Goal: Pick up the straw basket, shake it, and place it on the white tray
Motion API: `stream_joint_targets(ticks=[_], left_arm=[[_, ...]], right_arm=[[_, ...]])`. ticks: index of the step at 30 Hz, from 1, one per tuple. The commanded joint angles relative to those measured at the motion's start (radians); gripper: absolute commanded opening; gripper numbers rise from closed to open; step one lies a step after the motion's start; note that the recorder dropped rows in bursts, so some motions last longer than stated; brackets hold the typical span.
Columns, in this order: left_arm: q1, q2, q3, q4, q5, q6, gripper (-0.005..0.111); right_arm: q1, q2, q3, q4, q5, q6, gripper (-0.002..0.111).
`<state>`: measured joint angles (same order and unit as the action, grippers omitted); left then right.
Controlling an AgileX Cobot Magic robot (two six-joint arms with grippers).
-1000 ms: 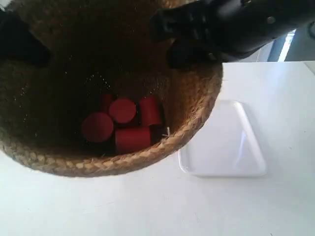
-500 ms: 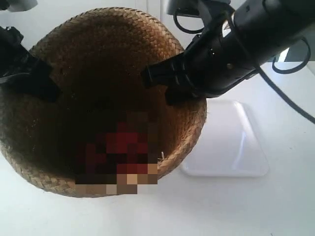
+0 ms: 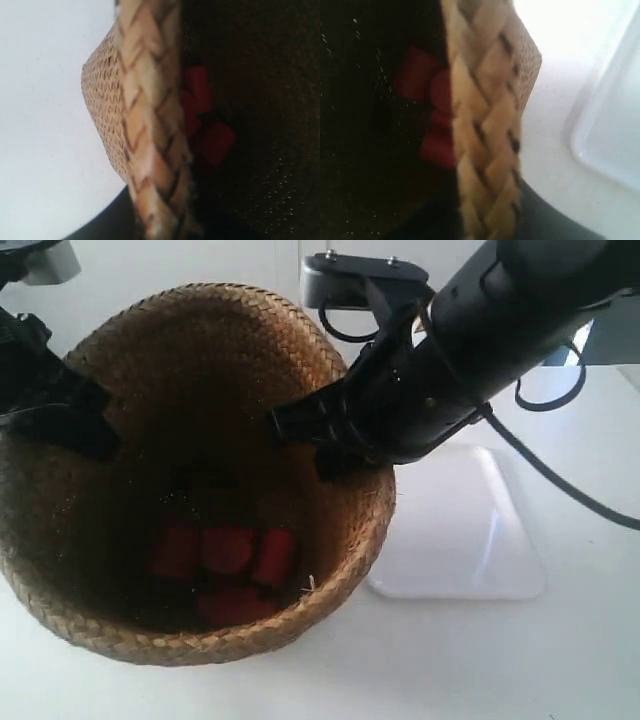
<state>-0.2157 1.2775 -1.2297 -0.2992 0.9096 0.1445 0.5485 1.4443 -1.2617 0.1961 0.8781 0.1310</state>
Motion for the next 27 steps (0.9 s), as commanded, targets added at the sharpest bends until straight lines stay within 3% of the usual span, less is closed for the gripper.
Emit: stream_joint_targets(ticks=[1,5,8,9,11,14,18,27], left_arm=[[-0.008,-0.031,-0.016,-0.086,-0.018,0.043,0.000],[-0.008,-0.031,-0.020,-0.096,-0.026,0.039,0.000],[-0.008,-0.092,-0.161,-0.207,0.127,0.114,0.000],[-0.008,-0.126,-0.184,-0.181,0.089,0.134,0.000],[-0.008,-0.141,-0.117,-0.016,-0.042,0.015,0.000],[-0.004,-0.058,-0.004,0.118,0.017,-0.066,0.000],[-0.007,-0.053,0.030,-0.050,-0.049,0.033,0.000],[-0.007,-0.072,0.019,-0.094,-0.080,0.035,0.000]], right_arm=[[0.008,-0.019,-0.006,0.002,-0.043,-0.049,0.000],[0.008,-0.021,-0.015,0.008,-0.039,-0.049,0.000],[0.015,-0.097,-0.174,0.091,0.109,-0.131,0.000],[0.032,-0.141,-0.198,0.074,0.076,-0.142,0.000],[0.048,-0.162,-0.120,-0.120,-0.053,-0.005,0.000],[0.014,-0.086,-0.029,-0.212,0.036,0.100,0.000],[0.028,-0.066,-0.018,-0.117,-0.012,-0.006,0.000],[0.028,-0.068,-0.022,-0.142,-0.040,0.004,0.000]])
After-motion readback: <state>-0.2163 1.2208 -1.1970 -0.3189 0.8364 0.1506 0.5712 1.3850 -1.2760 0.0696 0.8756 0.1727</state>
